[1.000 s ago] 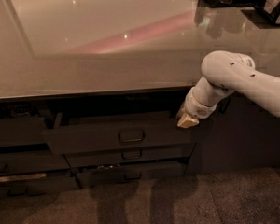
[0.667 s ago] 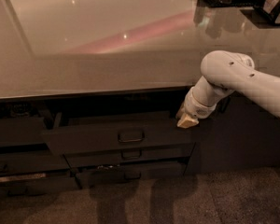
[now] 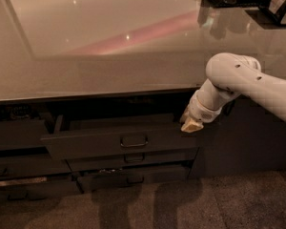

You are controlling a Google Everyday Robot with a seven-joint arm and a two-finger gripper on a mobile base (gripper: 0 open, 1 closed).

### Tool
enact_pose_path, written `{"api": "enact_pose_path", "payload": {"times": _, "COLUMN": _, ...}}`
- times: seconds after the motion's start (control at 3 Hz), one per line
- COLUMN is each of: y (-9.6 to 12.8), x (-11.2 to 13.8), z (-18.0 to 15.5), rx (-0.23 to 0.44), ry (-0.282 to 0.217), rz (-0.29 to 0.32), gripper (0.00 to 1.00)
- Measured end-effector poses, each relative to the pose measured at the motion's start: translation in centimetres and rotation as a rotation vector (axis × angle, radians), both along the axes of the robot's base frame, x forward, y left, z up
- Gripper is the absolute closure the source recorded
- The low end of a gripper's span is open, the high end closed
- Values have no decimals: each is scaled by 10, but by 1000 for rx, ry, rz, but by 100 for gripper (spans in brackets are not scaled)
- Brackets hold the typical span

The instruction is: Open top drawer

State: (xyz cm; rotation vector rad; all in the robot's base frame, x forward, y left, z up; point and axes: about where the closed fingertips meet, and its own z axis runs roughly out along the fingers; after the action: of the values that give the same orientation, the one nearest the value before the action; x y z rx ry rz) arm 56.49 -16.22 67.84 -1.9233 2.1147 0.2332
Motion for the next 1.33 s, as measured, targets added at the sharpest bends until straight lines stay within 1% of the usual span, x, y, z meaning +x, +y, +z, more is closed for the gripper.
{"api": "enact_pose_path", "payload": {"times": 0.33, "y": 0, "x": -9, "z": -2, "rx": 4, "ry": 7, "rz": 5, "gripper": 100}}
{"api": "enact_pose_path", "payload": {"times": 0.67, "y": 0, "x": -9, "z": 0, "rx": 4, "ry": 7, "rz": 5, "gripper": 100}}
{"api": "enact_pose_path", "payload": {"times": 1.0, "y": -1, "x": -19, "z": 0, "rx": 7, "ry": 13, "rz": 11, "gripper": 100}}
{"api": "enact_pose_path", "payload": {"times": 1.33, "y": -1, "x": -19, "z": 0, "rx": 7, "ry": 13, "rz": 11, "gripper": 100}}
